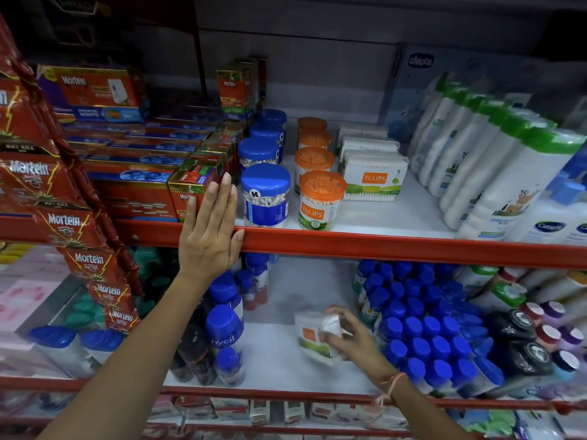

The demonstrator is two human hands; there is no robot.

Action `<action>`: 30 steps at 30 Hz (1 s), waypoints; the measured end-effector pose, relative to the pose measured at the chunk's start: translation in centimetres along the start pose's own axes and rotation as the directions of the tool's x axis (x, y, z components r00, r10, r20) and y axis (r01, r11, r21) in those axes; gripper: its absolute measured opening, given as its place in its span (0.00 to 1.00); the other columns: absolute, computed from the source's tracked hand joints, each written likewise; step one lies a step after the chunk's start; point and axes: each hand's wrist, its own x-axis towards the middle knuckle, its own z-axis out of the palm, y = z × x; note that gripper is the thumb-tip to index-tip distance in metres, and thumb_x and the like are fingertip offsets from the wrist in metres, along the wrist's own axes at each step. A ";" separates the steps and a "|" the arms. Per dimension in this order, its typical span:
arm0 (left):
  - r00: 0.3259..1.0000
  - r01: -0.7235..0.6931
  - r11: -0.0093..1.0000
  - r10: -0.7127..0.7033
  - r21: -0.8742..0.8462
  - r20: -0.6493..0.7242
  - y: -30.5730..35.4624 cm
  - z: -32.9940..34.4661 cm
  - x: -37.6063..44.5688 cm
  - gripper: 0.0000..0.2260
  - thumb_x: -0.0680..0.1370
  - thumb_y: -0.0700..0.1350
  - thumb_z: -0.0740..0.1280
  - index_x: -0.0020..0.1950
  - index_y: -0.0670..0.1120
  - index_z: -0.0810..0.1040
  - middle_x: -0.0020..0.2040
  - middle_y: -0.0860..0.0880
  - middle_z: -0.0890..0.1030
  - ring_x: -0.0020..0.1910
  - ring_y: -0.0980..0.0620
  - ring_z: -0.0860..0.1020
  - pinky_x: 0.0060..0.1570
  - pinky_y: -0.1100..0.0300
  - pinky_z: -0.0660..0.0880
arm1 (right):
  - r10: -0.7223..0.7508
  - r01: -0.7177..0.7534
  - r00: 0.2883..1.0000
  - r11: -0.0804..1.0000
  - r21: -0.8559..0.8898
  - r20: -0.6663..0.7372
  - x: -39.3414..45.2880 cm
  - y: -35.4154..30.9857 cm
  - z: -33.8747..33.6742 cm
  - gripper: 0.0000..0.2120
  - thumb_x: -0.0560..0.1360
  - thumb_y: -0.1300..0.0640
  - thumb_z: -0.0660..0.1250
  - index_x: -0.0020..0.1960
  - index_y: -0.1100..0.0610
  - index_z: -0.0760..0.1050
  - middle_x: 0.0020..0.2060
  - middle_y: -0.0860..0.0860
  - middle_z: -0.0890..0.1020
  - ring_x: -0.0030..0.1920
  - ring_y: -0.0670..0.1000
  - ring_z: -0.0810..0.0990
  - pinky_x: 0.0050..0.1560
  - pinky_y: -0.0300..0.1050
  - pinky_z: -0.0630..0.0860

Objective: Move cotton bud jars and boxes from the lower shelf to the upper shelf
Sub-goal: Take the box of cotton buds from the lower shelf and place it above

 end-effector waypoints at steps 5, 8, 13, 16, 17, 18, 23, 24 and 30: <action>1.000 0.000 1.000 0.000 -0.004 0.001 0.0 0.0 0.0 0.26 0.83 0.51 0.47 0.78 0.38 0.53 0.80 0.45 0.46 0.79 0.47 0.46 0.77 0.49 0.44 | 0.104 -0.226 0.964 0.805 0.548 0.243 -0.5 -3.1 -1.0 0.23 0.71 0.50 0.72 0.65 0.51 0.72 0.60 0.57 0.81 0.59 0.61 0.81 0.48 0.59 0.81; 1.000 0.003 1.000 -0.003 -0.007 0.000 0.0 0.1 0.1 0.26 0.83 0.50 0.47 0.77 0.38 0.54 0.80 0.45 0.47 0.79 0.47 0.47 0.77 0.48 0.44 | 0.046 -0.220 0.954 0.780 0.586 0.297 -0.4 -4.7 -1.1 0.31 0.66 0.44 0.76 0.66 0.49 0.72 0.63 0.58 0.79 0.58 0.61 0.81 0.47 0.56 0.82; 1.000 -0.003 1.000 0.003 -0.007 0.007 0.0 0.1 0.2 0.26 0.82 0.50 0.48 0.78 0.38 0.53 0.80 0.45 0.47 0.79 0.47 0.47 0.77 0.48 0.44 | 0.015 -0.202 0.952 0.780 0.593 0.305 -0.4 -6.5 -1.2 0.36 0.62 0.44 0.79 0.67 0.48 0.72 0.64 0.57 0.79 0.58 0.60 0.81 0.45 0.56 0.82; 1.000 -0.004 1.000 0.004 0.001 0.011 0.0 0.0 0.2 0.26 0.82 0.50 0.48 0.78 0.38 0.54 0.80 0.45 0.47 0.79 0.46 0.47 0.78 0.49 0.43 | 0.008 -0.188 0.954 0.793 0.579 0.300 -0.9 -7.3 -1.1 0.37 0.62 0.45 0.79 0.68 0.48 0.71 0.64 0.57 0.79 0.59 0.61 0.80 0.45 0.57 0.82; 1.000 -0.004 1.000 0.004 0.002 0.012 0.0 0.0 0.2 0.26 0.82 0.50 0.48 0.78 0.38 0.54 0.80 0.45 0.47 0.79 0.46 0.47 0.78 0.49 0.43 | 0.000 -0.183 0.953 0.798 0.574 0.304 -1.0 -7.5 -1.2 0.36 0.62 0.46 0.79 0.67 0.48 0.72 0.64 0.57 0.79 0.59 0.61 0.80 0.45 0.57 0.82; 1.000 -0.004 1.000 0.004 0.001 0.013 0.0 -0.1 0.2 0.26 0.83 0.50 0.48 0.78 0.38 0.54 0.80 0.45 0.47 0.79 0.46 0.47 0.78 0.49 0.43 | -0.010 -0.175 0.952 0.805 0.567 0.307 -1.2 -7.9 -1.2 0.35 0.62 0.46 0.79 0.66 0.48 0.72 0.63 0.57 0.80 0.59 0.61 0.80 0.45 0.57 0.82; 1.000 0.001 1.000 -0.001 -0.011 0.021 0.0 -0.3 0.2 0.26 0.82 0.50 0.49 0.77 0.38 0.54 0.80 0.45 0.47 0.79 0.46 0.47 0.78 0.49 0.43 | -0.080 -0.089 0.948 0.863 0.498 0.308 -2.7 -10.8 -1.9 0.30 0.63 0.46 0.79 0.63 0.48 0.75 0.59 0.58 0.81 0.57 0.59 0.80 0.49 0.58 0.81; 1.000 0.001 1.000 -0.001 -0.013 0.024 0.0 -0.3 0.2 0.26 0.82 0.50 0.49 0.77 0.38 0.54 0.80 0.44 0.47 0.79 0.46 0.47 0.78 0.49 0.43 | -0.100 -0.063 0.947 0.875 0.481 0.306 -3.1 -11.6 -2.1 0.30 0.63 0.46 0.79 0.62 0.48 0.74 0.59 0.57 0.80 0.57 0.59 0.80 0.50 0.57 0.80; 0.999 0.008 0.999 -0.006 -0.049 0.053 0.2 -0.7 -0.2 0.26 0.83 0.50 0.48 0.78 0.39 0.53 0.80 0.44 0.48 0.79 0.46 0.48 0.78 0.48 0.45 | -0.334 0.127 0.894 0.828 0.546 0.300 -5.4 -16.5 -3.8 0.26 0.64 0.55 0.80 0.58 0.51 0.73 0.55 0.59 0.80 0.54 0.60 0.81 0.48 0.53 0.82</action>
